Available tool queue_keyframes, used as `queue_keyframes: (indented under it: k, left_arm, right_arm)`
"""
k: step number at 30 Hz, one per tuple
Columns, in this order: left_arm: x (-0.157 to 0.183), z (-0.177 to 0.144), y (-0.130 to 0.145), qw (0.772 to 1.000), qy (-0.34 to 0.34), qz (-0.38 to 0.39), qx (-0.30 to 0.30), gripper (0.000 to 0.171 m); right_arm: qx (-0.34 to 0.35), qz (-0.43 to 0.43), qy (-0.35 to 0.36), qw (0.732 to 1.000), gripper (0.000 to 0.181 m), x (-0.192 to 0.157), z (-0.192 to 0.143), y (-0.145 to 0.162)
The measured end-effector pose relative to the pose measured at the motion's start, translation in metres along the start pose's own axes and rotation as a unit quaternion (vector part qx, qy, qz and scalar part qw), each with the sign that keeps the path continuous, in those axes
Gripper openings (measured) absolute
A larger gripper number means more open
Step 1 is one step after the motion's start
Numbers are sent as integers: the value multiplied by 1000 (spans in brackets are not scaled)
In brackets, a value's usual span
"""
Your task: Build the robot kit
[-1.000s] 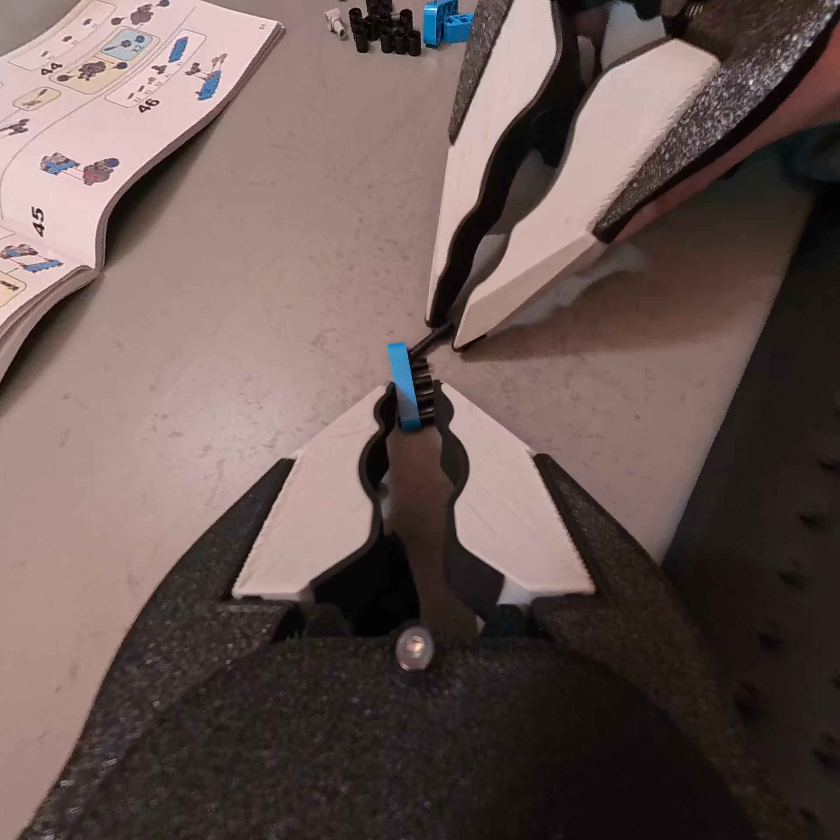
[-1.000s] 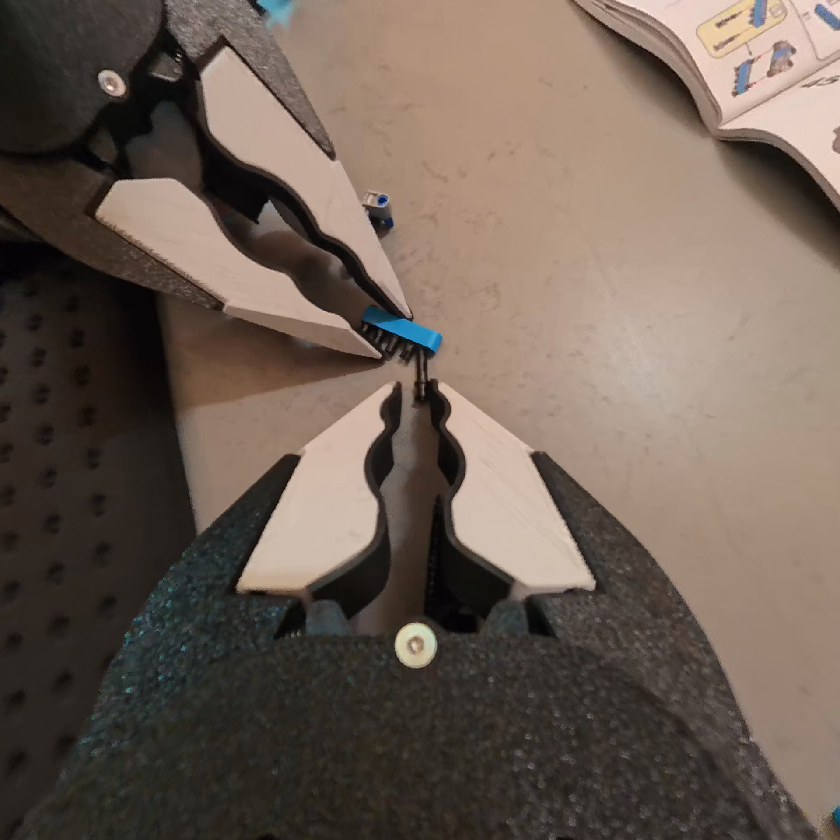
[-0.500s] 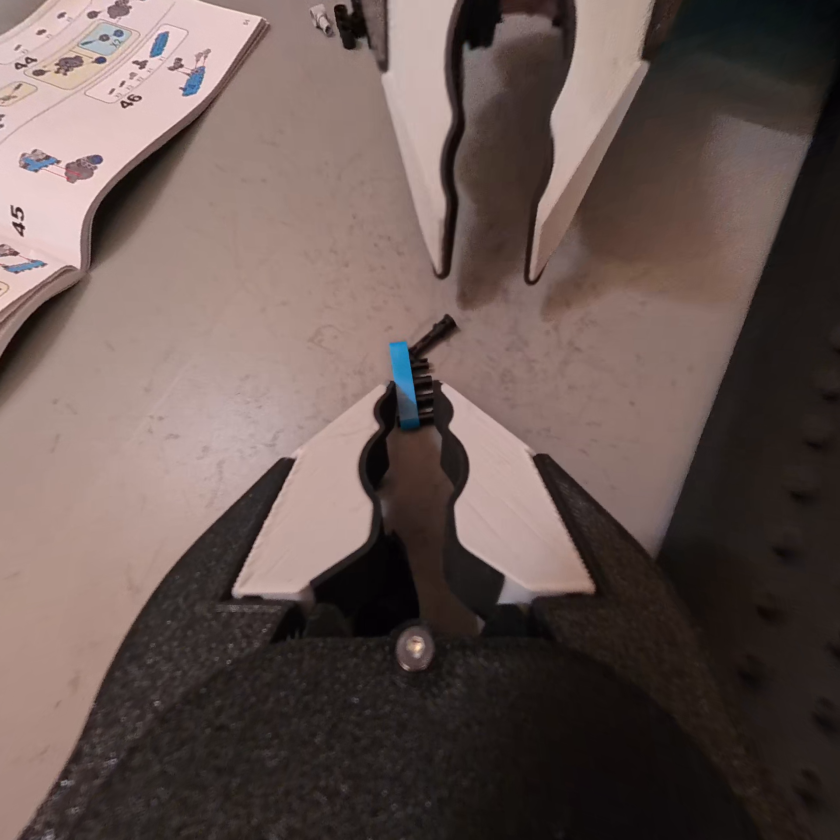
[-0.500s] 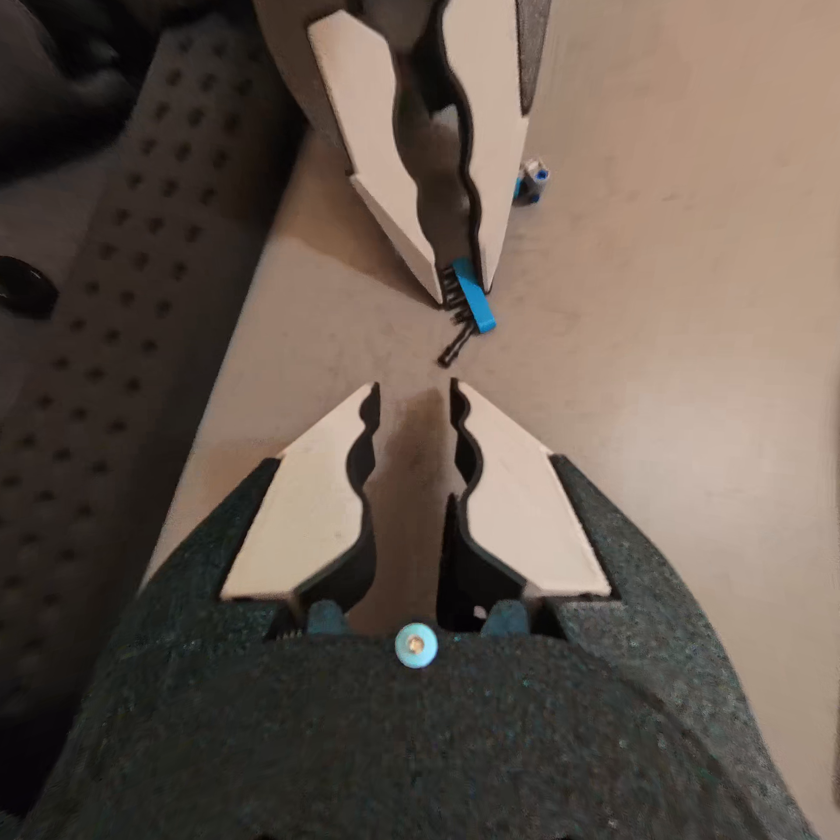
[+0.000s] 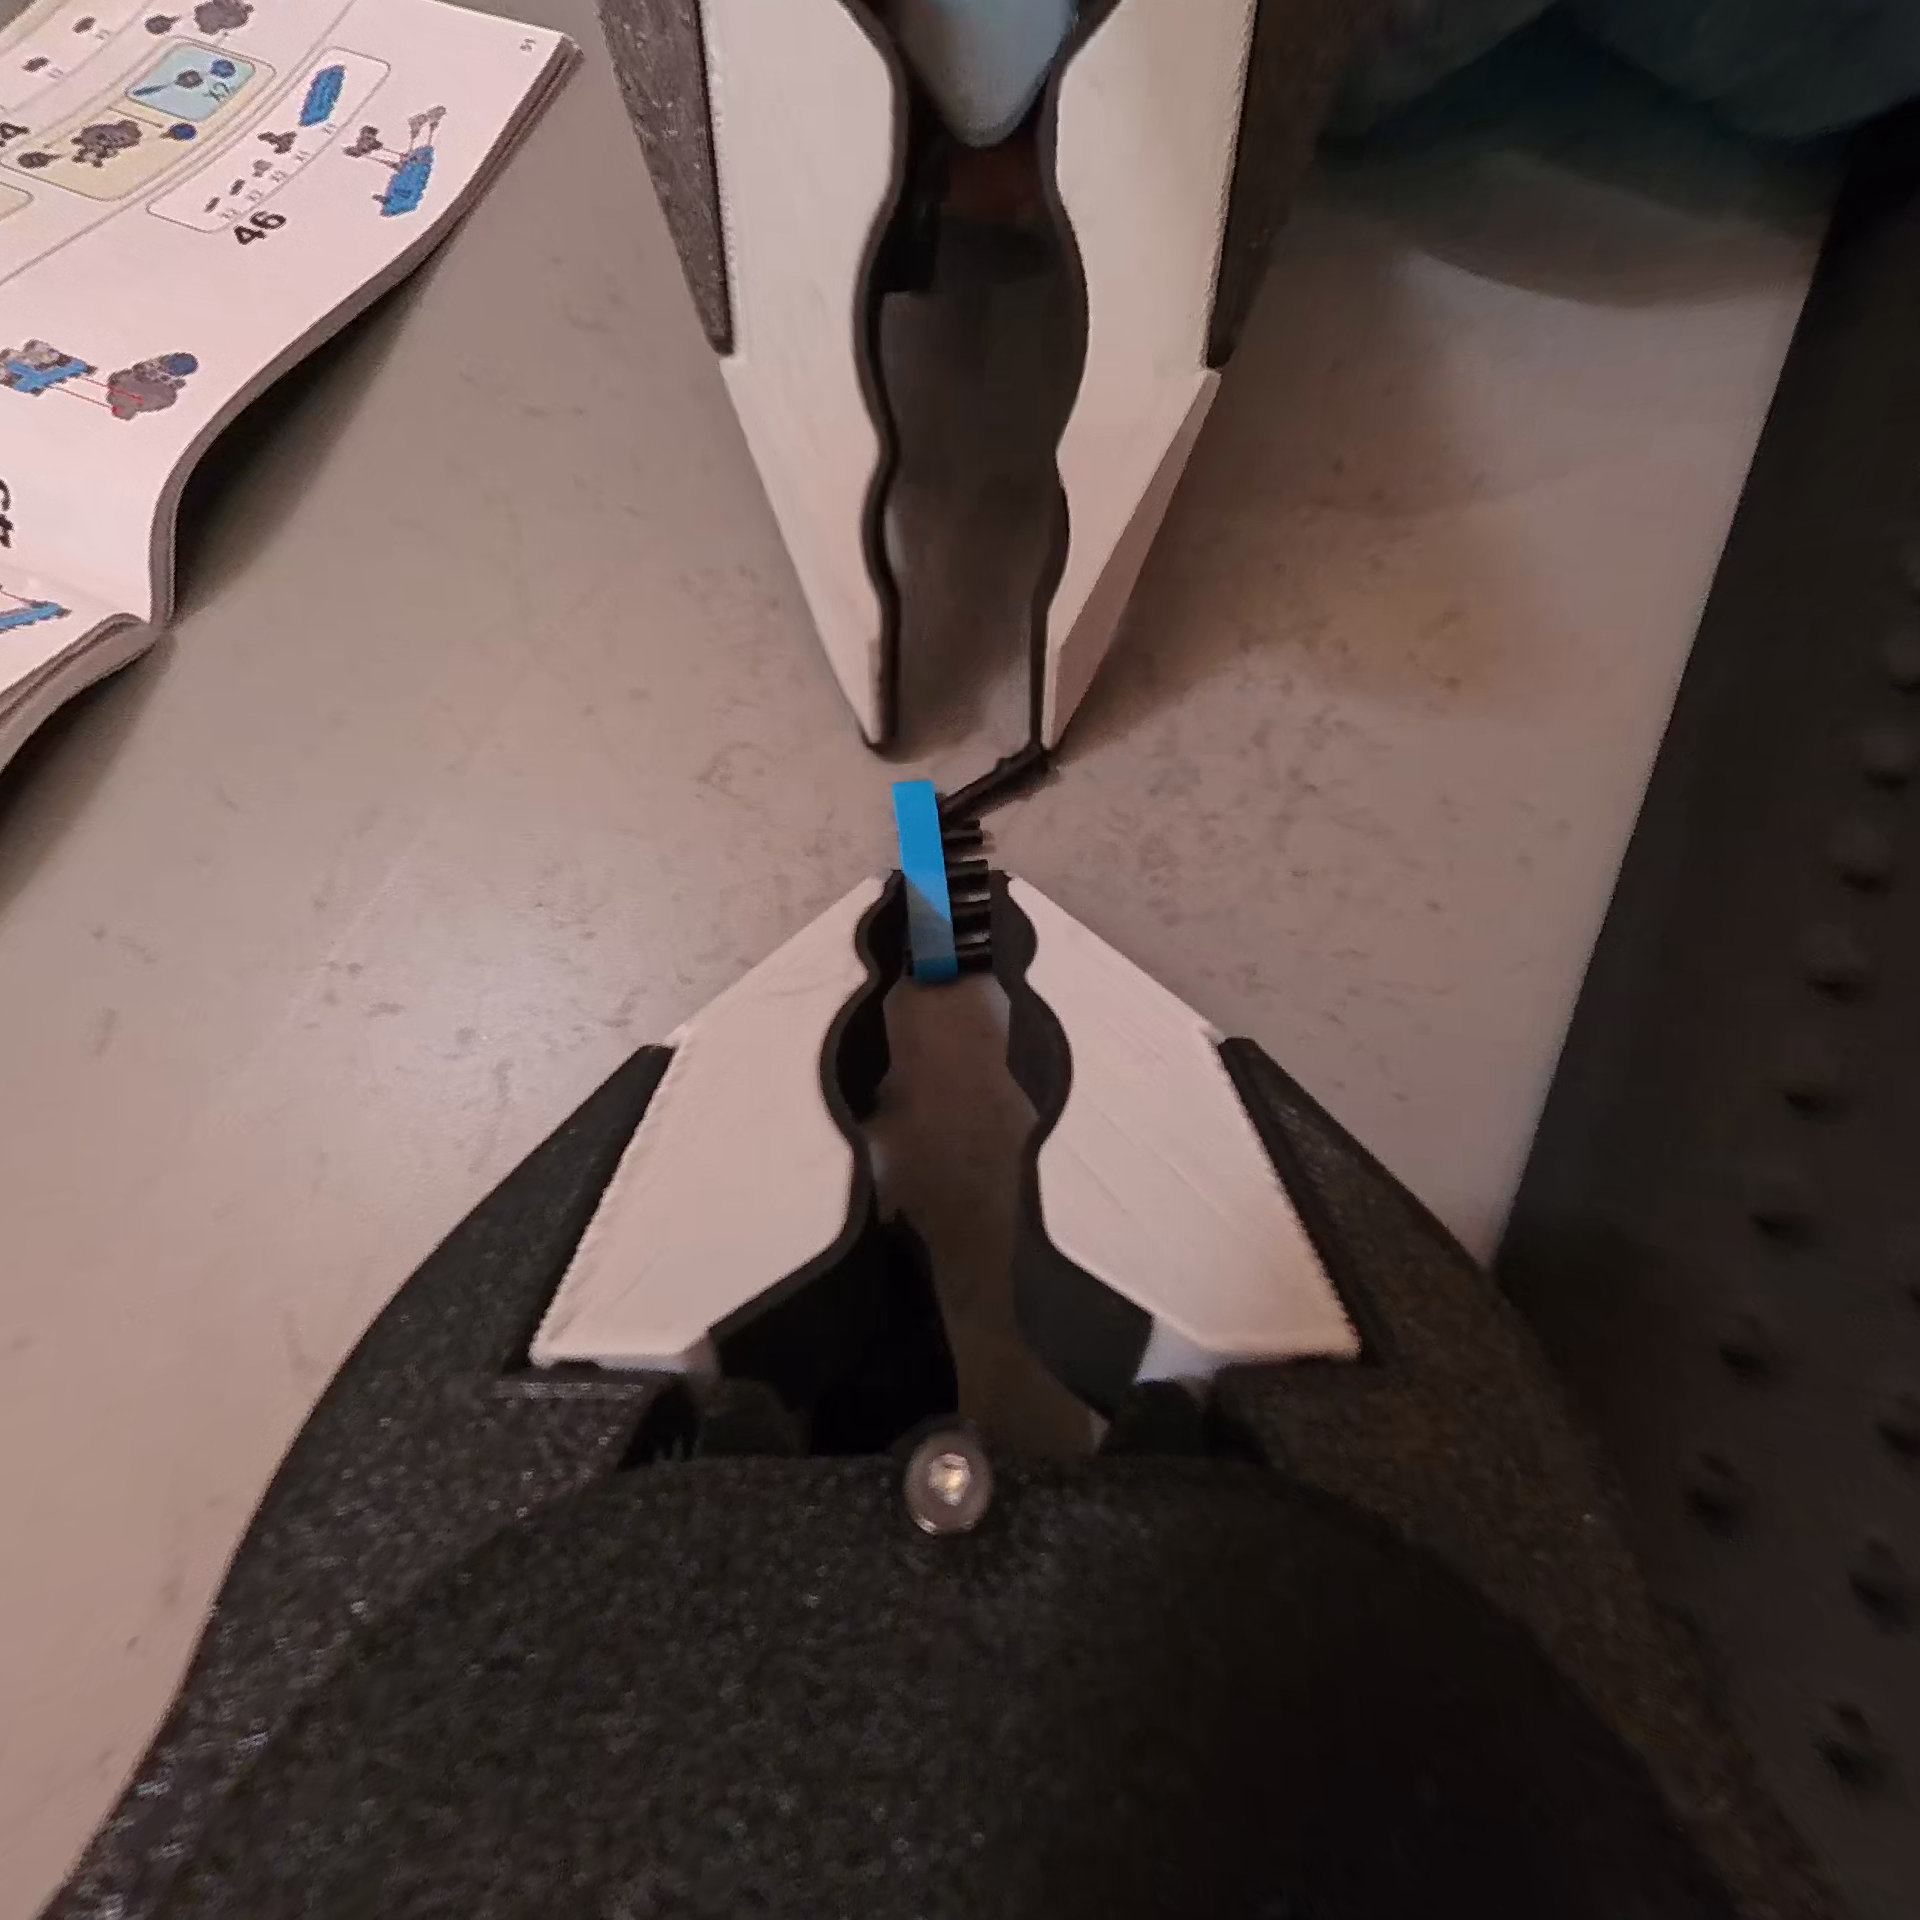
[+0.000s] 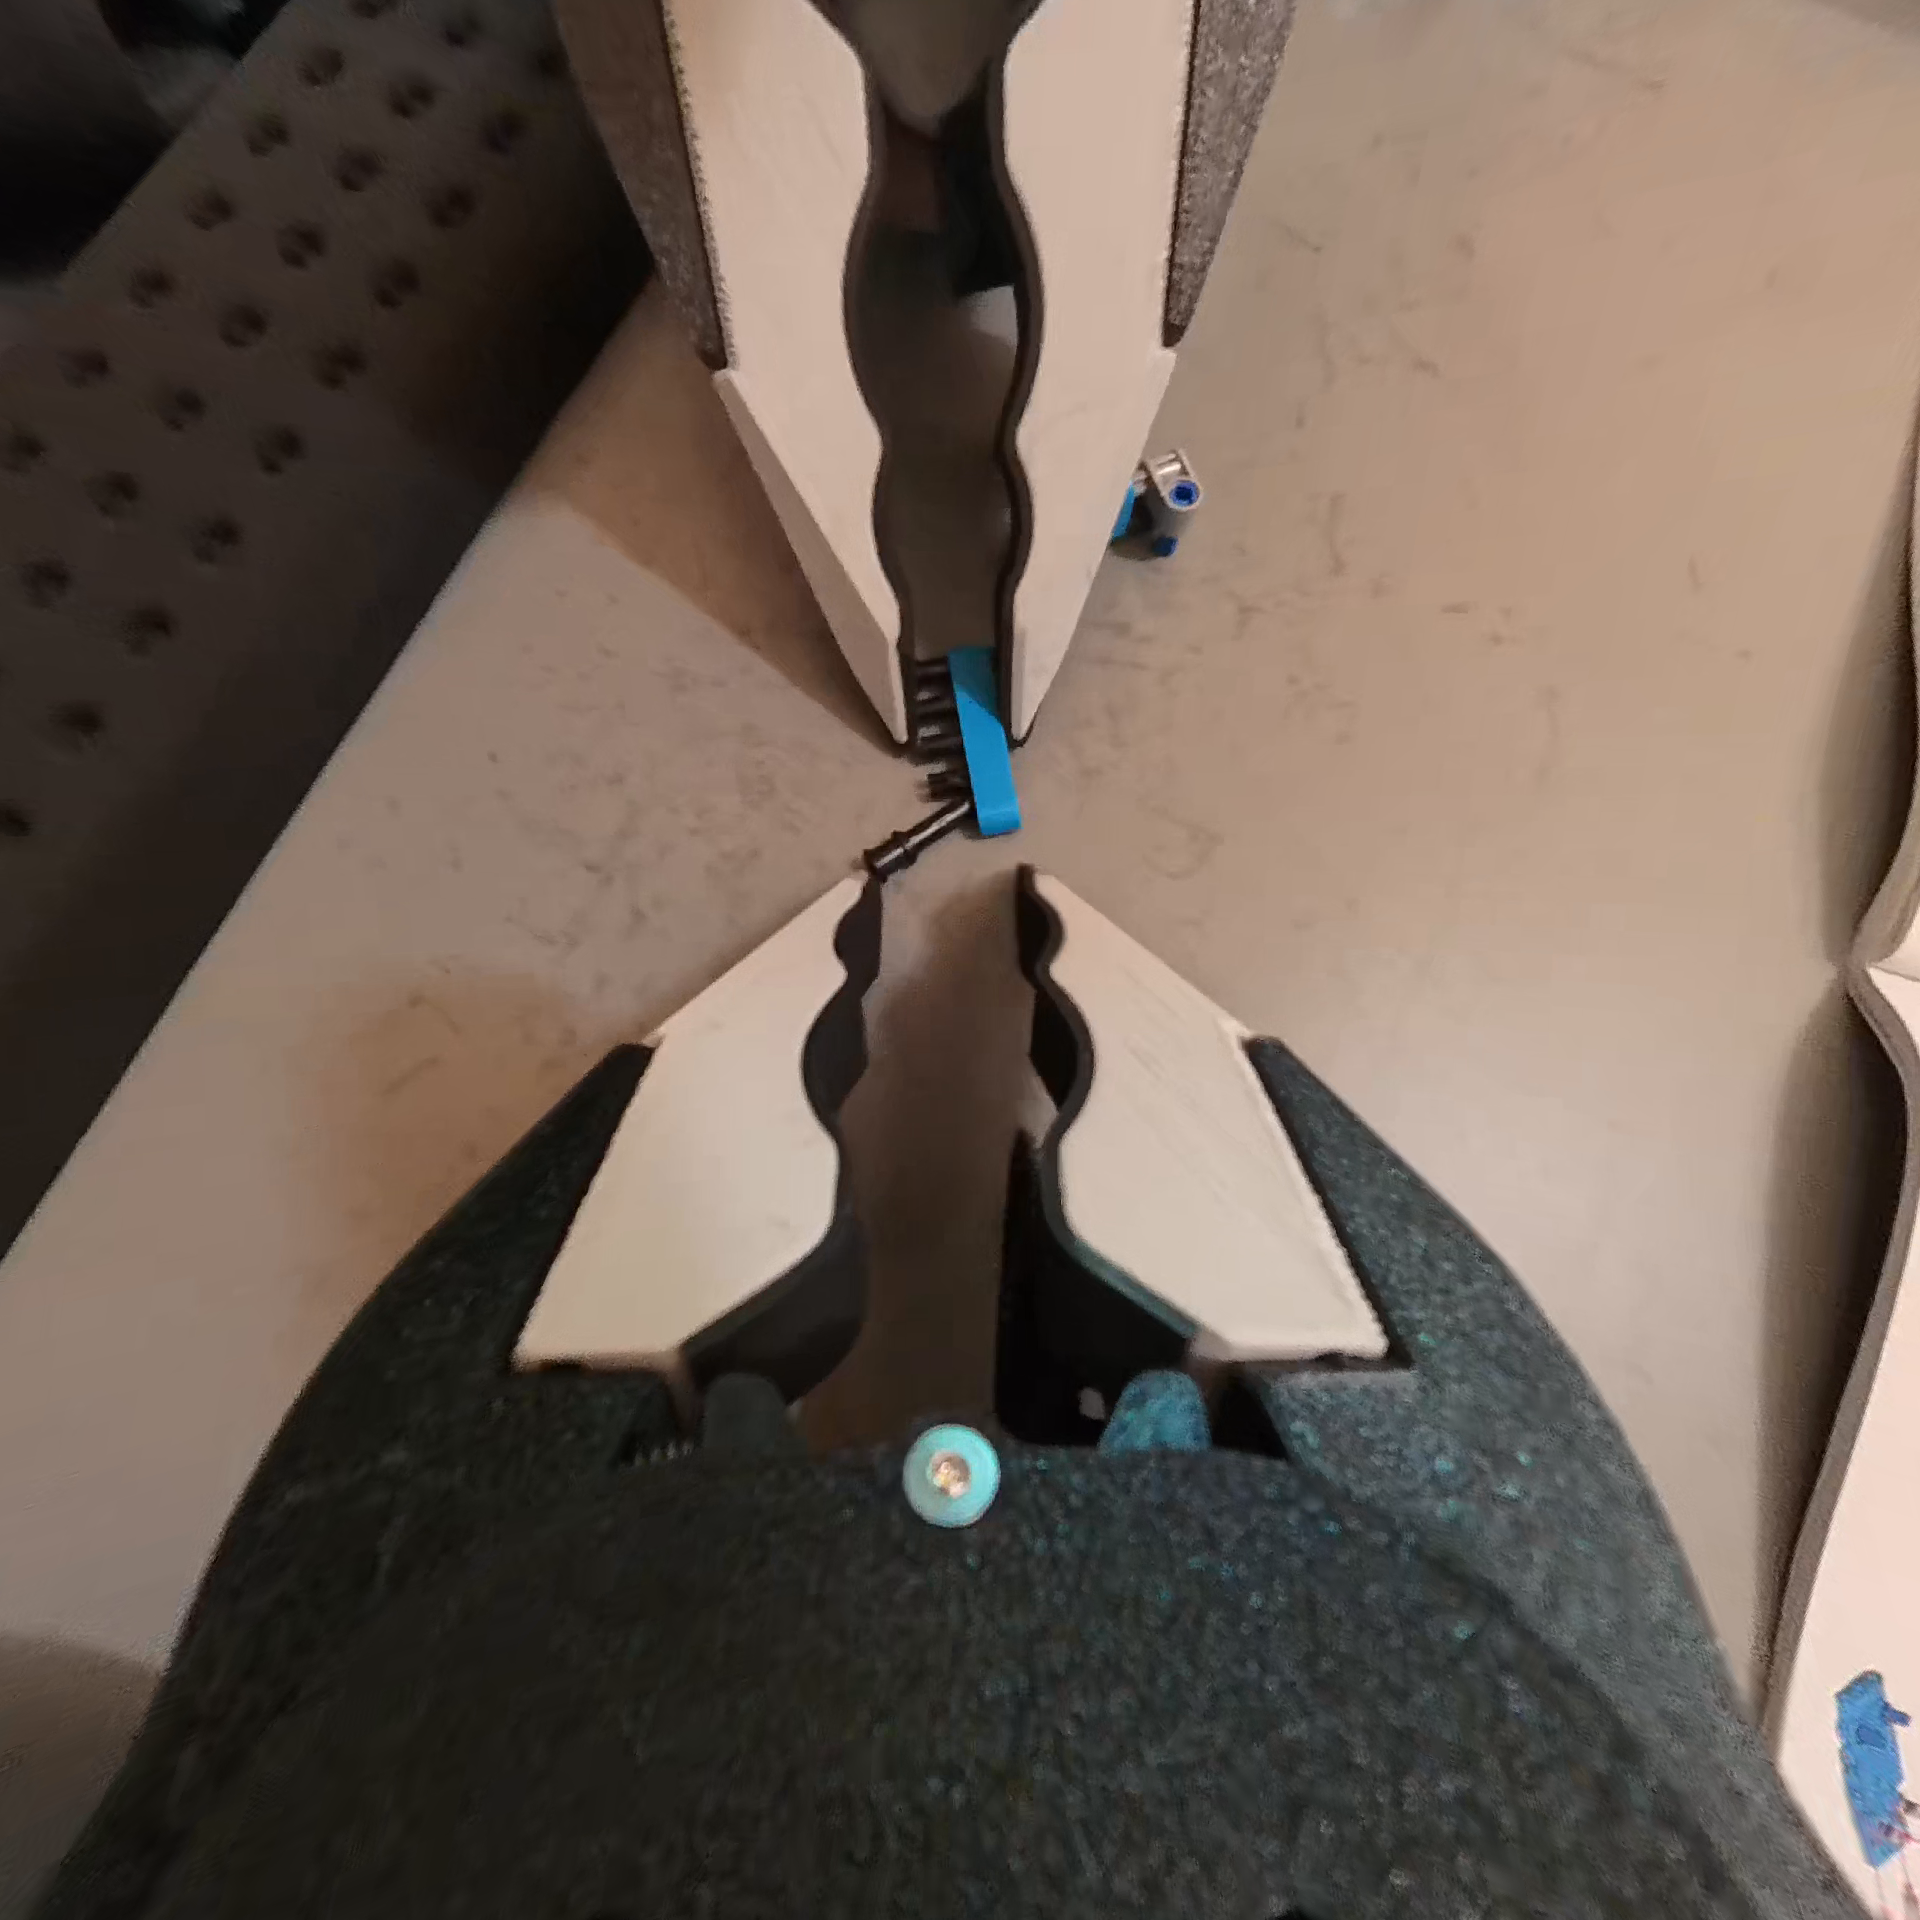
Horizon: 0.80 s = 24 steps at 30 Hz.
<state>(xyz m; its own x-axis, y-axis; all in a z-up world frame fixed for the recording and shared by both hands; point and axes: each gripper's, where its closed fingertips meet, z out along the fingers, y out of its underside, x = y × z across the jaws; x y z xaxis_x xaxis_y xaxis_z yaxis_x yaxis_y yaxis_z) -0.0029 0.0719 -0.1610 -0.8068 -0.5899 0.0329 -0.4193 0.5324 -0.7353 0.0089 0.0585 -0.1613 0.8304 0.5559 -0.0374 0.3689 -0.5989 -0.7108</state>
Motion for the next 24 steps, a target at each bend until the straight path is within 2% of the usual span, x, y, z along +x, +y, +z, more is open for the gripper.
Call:
queue_keyframes:
  k: [8, 12, 18, 24]
  left_arm:
    - [0, 0, 0, 1000, -2, 2, 0, 16]
    - [0, 0, 0, 1000, 0, 1, 0, 16]
    - [0, -1, 0, 1000, 4, 1, 0, 16]
    - [-1, -3, 3, 1000, 13, 0, 0, 16]
  right_arm:
    - [18, -25, 12, 999, 41, -2, 2, -10]
    - [14, -26, 5, 1000, 40, -1, 7, -8]
    - [31, -30, 0, 999, 44, -1, -5, -10]
    - [26, -104, 15, 994, 41, 10, -4, -12]
